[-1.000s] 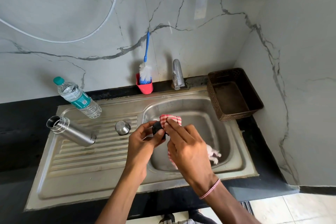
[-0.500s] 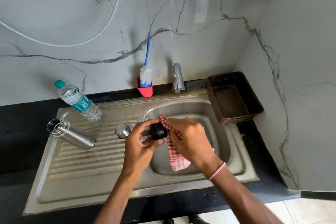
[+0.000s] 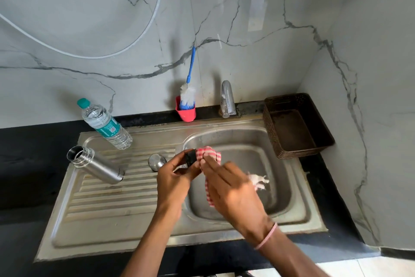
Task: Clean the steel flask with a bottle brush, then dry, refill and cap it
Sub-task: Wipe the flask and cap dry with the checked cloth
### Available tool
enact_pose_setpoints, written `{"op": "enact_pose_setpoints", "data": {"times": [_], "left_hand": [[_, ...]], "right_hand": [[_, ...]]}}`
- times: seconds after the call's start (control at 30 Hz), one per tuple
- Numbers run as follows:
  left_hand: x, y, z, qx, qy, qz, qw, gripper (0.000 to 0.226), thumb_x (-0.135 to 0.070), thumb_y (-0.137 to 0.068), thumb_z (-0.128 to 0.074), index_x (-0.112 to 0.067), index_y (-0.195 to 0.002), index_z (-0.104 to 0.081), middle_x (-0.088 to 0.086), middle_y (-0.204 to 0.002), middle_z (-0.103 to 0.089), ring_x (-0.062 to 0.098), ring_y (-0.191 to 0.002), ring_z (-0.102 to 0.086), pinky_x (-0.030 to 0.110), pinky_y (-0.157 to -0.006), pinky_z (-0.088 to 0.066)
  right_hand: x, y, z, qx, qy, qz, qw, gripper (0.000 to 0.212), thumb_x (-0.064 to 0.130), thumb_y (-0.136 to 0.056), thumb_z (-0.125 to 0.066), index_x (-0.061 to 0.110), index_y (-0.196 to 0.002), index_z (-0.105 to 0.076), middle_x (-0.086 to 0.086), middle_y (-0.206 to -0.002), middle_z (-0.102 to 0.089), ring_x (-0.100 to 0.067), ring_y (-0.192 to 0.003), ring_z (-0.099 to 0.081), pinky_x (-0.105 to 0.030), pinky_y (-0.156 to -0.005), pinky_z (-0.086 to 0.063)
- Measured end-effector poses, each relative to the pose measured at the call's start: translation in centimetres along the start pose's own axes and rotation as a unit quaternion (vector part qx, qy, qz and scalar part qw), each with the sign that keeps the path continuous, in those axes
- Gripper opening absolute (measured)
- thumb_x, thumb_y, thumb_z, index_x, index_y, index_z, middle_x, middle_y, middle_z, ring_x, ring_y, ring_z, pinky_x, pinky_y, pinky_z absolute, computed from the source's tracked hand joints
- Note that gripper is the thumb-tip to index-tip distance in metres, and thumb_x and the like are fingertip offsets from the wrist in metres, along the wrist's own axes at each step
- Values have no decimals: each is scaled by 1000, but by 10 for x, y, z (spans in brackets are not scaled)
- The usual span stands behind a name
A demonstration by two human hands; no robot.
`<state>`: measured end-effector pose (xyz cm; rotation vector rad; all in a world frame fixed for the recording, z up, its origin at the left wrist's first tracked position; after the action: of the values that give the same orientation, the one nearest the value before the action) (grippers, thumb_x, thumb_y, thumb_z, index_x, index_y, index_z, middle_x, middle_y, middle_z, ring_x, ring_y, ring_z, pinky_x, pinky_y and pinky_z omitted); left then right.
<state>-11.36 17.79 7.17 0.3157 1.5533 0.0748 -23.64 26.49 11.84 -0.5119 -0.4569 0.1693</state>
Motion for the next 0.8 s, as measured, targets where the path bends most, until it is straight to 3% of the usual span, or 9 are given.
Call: {"op": "enact_pose_setpoints", "data": {"times": [0.13, 0.3, 0.37, 0.43, 0.5, 0.6, 0.67, 0.73, 0.8], "left_hand": [[9, 5, -1, 18, 159, 97, 982, 22, -1, -96, -61, -8, -110, -77, 13, -110, -79, 24, -101, -75, 25, -78, -62], [4, 5, -8, 70, 114, 68, 989, 28, -1, -92, -65, -4, -119, -73, 16, -114, -77, 27, -107, -75, 30, -86, -61], [5, 4, -9, 85, 70, 52, 993, 36, 0, -89, -69, -6, -125, -71, 14, -115, -77, 29, -111, -73, 33, -91, -61], [9, 0, -2, 103, 76, 49, 991, 43, -5, -85, -76, -6, -127, -70, 13, -117, -77, 31, -115, -72, 35, -91, -61], [10, -3, 2, 131, 123, 58, 982, 46, -16, -78, -88, -8, -121, -74, 16, -120, -75, 31, -114, -72, 33, -87, -62], [8, -1, -3, 126, 213, 101, 964, 27, -23, -82, -79, -8, -104, -82, 18, -116, -76, 24, -104, -76, 28, -80, -62], [16, -1, -6, 86, 257, 131, 954, 23, -17, -85, -64, -9, -92, -85, 15, -108, -78, 20, -95, -77, 26, -77, -62], [29, -2, -7, 45, 278, 174, 944, 23, -19, -84, -65, -8, -89, -85, 16, -109, -78, 21, -93, -78, 29, -82, -63], [41, -2, -5, 11, 287, 210, 935, 29, -22, -84, -70, -4, -105, -81, 22, -121, -73, 30, -107, -74, 42, -100, -57]], "right_hand": [[4, 28, -4, -4, -3, 44, 999, 34, 3, -101, -58, 1, -134, -63, -11, -146, -56, -27, -98, -66, -34, -89, -55], [-6, 8, 17, -60, -12, 49, 997, 33, 4, -101, -60, 3, -133, -64, -6, -145, -58, -23, -97, -64, -31, -87, -54], [-18, -17, 18, -36, -38, 31, 998, 33, 4, -99, -58, 8, -130, -68, -1, -137, -65, -19, -98, -64, -30, -88, -54], [-40, -34, 18, 7, -148, -42, 988, 36, -2, -90, -64, 14, -121, -74, 4, -123, -72, -11, -103, -67, -31, -91, -55], [-64, -40, 11, 58, -342, -168, 923, 34, -7, -89, -64, 11, -115, -76, 2, -113, -76, -11, -104, -71, -33, -94, -57], [-76, -26, -14, 27, -583, -325, 744, 22, -6, -93, -64, -3, -112, -74, -17, -108, -76, -28, -96, -71, -34, -85, -59], [-69, -11, -36, -27, -656, -405, 636, 21, -4, -91, -65, -5, -110, -73, -26, -107, -73, -32, -88, -67, -35, -80, -59], [-57, 6, -55, -77, -682, -468, 556, 18, -4, -89, -65, -3, -104, -76, -29, -103, -72, -30, -81, -67, -38, -79, -60], [-45, 21, -66, -110, -677, -509, 520, 17, -6, -90, -63, -4, -101, -75, -29, -100, -72, -26, -74, -69, -36, -73, -61]]}}
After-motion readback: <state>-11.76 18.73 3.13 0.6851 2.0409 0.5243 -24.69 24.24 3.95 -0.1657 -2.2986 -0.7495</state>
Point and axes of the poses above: each hand's wrist, its own y-axis away from the middle knuckle, its own z-axis out of the back of the hand, x = y × z, the point moved 6 cm from there along -y, towards the middle knuckle
